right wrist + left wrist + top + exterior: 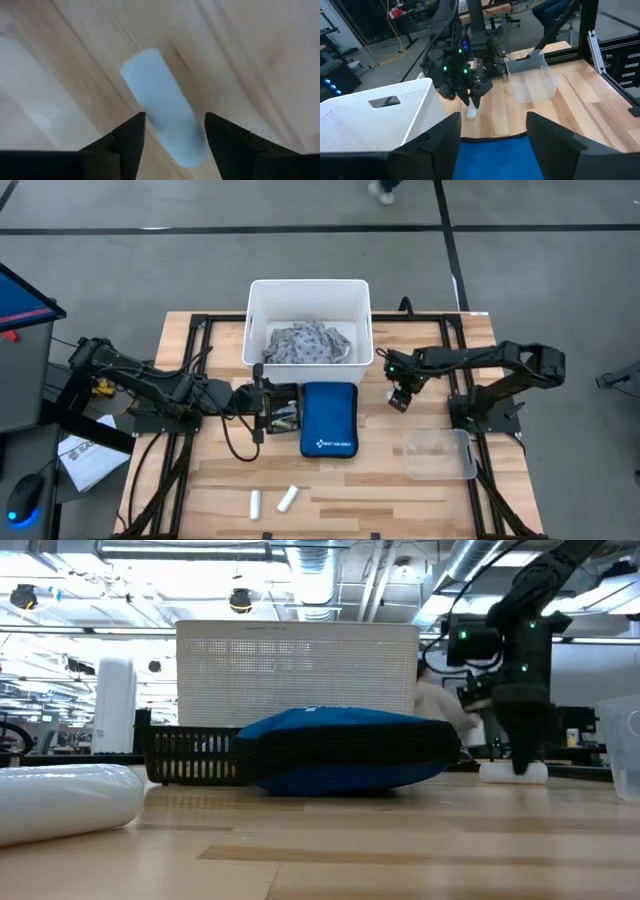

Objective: Pick & place medical supplies in basket/bin
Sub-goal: Put the top white rolled gauze into the transparent bin

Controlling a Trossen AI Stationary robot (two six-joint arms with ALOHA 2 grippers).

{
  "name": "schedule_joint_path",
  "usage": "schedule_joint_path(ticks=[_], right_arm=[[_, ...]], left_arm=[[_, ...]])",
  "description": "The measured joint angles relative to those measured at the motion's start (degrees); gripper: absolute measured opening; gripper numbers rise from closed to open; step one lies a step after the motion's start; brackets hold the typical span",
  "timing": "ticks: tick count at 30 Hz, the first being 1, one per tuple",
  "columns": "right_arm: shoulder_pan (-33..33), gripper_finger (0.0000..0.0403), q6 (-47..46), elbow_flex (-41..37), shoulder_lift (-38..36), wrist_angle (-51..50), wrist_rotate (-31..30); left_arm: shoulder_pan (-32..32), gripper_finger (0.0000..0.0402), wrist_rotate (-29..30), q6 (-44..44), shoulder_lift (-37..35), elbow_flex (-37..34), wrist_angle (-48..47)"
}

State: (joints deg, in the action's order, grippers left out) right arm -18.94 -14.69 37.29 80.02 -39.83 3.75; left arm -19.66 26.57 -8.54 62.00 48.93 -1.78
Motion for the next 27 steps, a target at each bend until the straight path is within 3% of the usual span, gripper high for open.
schedule_joint_path(ticks=[8,14,18,23,27], right_arm=[[0.6,0.0161,-0.4,-1.5,2.0,1.1,0.5],[0.9,0.0071,-3.7,-1.9,-2.0,0.2,2.9],[0.8,0.0030,-7.7,-1.9,-7.8,-1.3,6.7],[3.9,0.0030,-17.6,0.4,-19.8,-9.9,9.8],[10.2,0.0040,-30.1,3.2,-30.5,-16.6,12.8]], left_arm=[[0.0,0.0214,0.0,1.5,0.0,0.0,0.2],[0.0,0.0214,0.0,1.6,0.0,0.0,0.9],[0.0,0.0214,0.0,1.9,0.0,0.0,1.5],[-0.4,0.0214,0.0,2.5,0.0,0.0,1.5],[-1.2,0.0214,0.0,3.0,0.0,0.0,1.7]])
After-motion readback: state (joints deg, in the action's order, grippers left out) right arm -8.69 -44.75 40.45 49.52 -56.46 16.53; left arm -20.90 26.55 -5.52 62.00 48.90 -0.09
